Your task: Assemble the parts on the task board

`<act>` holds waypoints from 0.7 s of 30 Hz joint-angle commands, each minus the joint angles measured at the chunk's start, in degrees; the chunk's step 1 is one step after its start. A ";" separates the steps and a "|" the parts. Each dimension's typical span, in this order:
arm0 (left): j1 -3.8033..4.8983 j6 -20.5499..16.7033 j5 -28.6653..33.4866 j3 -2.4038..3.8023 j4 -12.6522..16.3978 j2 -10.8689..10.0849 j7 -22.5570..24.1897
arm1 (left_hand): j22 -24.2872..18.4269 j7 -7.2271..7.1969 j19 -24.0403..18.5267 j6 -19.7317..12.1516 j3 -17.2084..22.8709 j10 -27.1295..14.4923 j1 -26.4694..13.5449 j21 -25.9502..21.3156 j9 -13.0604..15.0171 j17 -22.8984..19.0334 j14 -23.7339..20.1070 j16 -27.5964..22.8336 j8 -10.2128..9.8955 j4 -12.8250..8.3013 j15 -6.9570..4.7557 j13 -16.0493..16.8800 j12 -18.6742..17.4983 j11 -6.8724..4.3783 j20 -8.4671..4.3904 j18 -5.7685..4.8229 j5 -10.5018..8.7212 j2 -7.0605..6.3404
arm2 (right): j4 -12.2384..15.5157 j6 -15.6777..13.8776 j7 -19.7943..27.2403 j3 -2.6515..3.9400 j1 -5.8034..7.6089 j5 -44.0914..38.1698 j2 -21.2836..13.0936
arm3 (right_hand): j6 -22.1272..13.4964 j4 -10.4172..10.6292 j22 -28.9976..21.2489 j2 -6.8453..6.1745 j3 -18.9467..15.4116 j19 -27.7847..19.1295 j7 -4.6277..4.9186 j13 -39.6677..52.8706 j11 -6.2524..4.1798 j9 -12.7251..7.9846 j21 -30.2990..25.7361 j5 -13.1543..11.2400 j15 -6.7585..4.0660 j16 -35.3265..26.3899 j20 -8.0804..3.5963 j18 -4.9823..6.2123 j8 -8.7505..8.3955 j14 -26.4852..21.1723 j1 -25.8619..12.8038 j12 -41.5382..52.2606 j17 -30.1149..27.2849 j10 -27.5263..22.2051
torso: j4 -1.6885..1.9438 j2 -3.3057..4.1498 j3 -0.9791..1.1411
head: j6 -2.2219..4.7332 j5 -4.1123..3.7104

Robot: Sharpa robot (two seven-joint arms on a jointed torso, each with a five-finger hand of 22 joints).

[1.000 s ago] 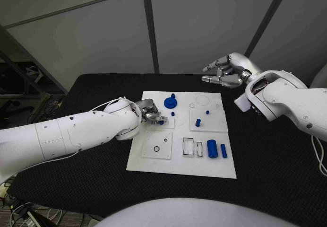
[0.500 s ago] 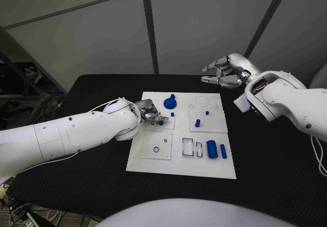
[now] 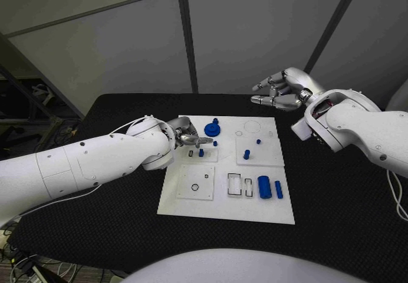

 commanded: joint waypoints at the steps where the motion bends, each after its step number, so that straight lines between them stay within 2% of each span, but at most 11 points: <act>1: 0.14 0.83 0.42 0.71 0.47 -0.49 -0.32 | 7.44 0.09 0.79 0.22 -0.76 0.34 0.74 -0.11 0.12 6.09 3.56 0.27 0.09 -0.02 -0.49 -0.16 0.07 0.05 -0.09 -0.94 -0.26 -0.02 | -0.10 -0.09 0.32 0.02 0.10 -0.15 0.08 | 0.27 0.13 1.95 -0.08 -0.23 -0.18 -0.12 -0.05 0.05 -0.09 -0.28 0.27 -0.44 -0.26 -0.11 1.19 0.23 3.42 -0.69 -0.25 5.52 -0.28 | 0.05 -0.01 0.08 | 0.04 -0.04; 4: 0.61 3.02 0.43 1.65 0.60 -1.17 -0.48 | 6.96 0.21 0.43 -0.08 -1.73 -0.03 1.51 -0.54 0.15 6.05 3.54 0.23 -0.14 0.21 -0.41 -0.66 -0.43 0.14 -0.04 -0.80 -0.19 0.32 | -0.22 -0.05 0.31 0.02 0.10 -0.15 0.10 | 0.26 0.13 1.95 -0.13 -0.27 -0.18 -0.12 -0.06 0.04 -0.10 -0.29 0.37 -0.44 -0.26 -0.11 1.19 0.23 3.43 -0.70 -0.25 5.52 -0.30 | 0.13 0.01 0.06 | 0.17 -0.09; 8: 2.06 6.77 0.43 2.21 -0.64 -1.51 -0.64 | 5.57 1.11 -0.63 -1.99 -3.58 -1.73 4.05 -1.82 -0.66 5.95 3.50 0.12 -2.00 0.16 0.14 -2.83 -2.68 0.89 0.36 -0.43 0.25 1.20 | -0.33 0.03 0.30 0.02 0.10 -0.15 0.11 | 0.26 0.13 1.95 -0.13 -0.27 -0.18 -0.12 -0.06 0.04 -0.10 -0.29 0.37 -0.44 -0.26 -0.11 1.19 0.23 3.43 -0.70 -0.25 5.53 -0.29 | 0.06 -0.02 0.09 | 0.29 -0.02; 11: 3.52 9.37 0.44 2.38 -2.69 -1.09 -0.67 | 4.66 1.98 -1.34 -3.40 -4.97 -2.79 5.25 -2.70 -2.13 5.90 3.48 0.08 -4.22 0.34 0.71 -4.22 -4.08 1.64 0.82 -0.19 0.33 1.66 | -0.39 0.09 0.29 0.02 0.09 -0.15 0.12 | 0.26 0.14 1.94 -0.13 -0.28 -0.18 -0.13 -0.02 0.04 -0.10 -0.29 0.40 -0.45 -0.25 -0.11 1.19 0.23 3.43 -0.71 -0.20 5.54 -0.27 | -0.03 0.02 0.10 | 0.50 -0.02; 15: 5.48 12.78 0.44 2.48 -6.98 0.53 -0.62 | 4.27 2.53 -1.67 -3.25 -6.75 -3.24 6.37 -3.21 -3.78 5.85 3.45 0.04 -6.17 0.77 1.19 -4.75 -4.54 2.13 1.36 -0.05 0.38 2.42 | -0.49 0.18 0.24 0.02 0.09 -0.15 0.22 | 0.27 0.13 1.98 -0.13 -0.28 -0.16 -0.13 0.01 0.03 -0.10 -0.27 0.42 -0.45 -0.24 -0.11 1.18 0.24 3.44 -0.70 -0.16 5.56 -0.24 | -0.18 0.06 0.11 | 0.77 0.07; 21: 6.73 16.04 -0.03 2.51 -13.19 3.52 -0.53 | 4.09 2.64 -1.82 -3.02 -7.42 -3.48 6.90 -3.45 -4.35 5.78 3.42 -0.02 -6.80 0.95 1.29 -5.03 -4.78 2.24 1.50 0.02 0.41 2.92 | -0.59 0.29 0.16 0.01 0.09 -0.15 0.36 | 0.28 0.12 1.98 -0.10 -0.26 -0.16 -0.14 0.03 0.02 -0.10 -0.27 0.49 -0.45 -0.25 -0.11 1.18 0.25 3.44 -0.66 -0.13 5.55 -0.22 | -0.14 0.23 0.06 | 1.07 0.12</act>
